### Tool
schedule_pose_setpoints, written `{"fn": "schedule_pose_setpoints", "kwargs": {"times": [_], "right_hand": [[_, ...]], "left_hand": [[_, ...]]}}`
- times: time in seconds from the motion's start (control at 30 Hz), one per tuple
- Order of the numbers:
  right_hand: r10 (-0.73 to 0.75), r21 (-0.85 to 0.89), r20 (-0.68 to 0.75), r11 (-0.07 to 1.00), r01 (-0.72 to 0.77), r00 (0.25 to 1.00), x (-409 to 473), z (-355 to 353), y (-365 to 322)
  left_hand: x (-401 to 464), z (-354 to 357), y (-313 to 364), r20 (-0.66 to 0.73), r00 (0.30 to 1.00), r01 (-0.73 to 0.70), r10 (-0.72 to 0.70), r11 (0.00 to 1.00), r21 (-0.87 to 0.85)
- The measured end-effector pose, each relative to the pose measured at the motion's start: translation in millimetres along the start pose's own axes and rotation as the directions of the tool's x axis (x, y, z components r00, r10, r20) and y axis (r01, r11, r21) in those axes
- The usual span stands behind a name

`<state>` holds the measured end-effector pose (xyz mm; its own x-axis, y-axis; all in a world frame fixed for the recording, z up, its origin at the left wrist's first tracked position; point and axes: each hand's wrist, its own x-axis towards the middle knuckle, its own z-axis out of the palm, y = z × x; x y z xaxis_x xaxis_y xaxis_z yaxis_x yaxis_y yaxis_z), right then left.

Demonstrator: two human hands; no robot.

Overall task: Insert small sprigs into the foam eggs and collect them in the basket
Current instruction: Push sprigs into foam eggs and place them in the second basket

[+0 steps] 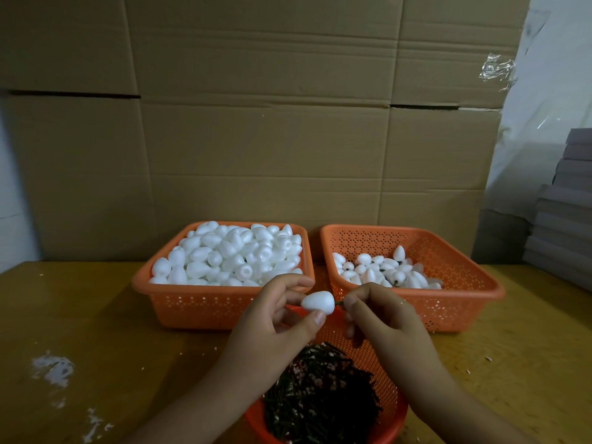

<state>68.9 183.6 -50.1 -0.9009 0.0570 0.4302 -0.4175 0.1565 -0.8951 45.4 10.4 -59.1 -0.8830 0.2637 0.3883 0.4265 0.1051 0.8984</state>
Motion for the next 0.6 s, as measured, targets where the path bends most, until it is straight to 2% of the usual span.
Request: {"fn": "schedule_pose_setpoints", "kwargs": {"times": [0.6], "right_hand": [[0.003,-0.059,-0.008,0.998,-0.004,1.0,1.0,-1.3,-3.1]], "left_hand": [[-1.2,-0.1,0.6,0.015,0.998,-0.057,0.056,0.997,0.043]]}}
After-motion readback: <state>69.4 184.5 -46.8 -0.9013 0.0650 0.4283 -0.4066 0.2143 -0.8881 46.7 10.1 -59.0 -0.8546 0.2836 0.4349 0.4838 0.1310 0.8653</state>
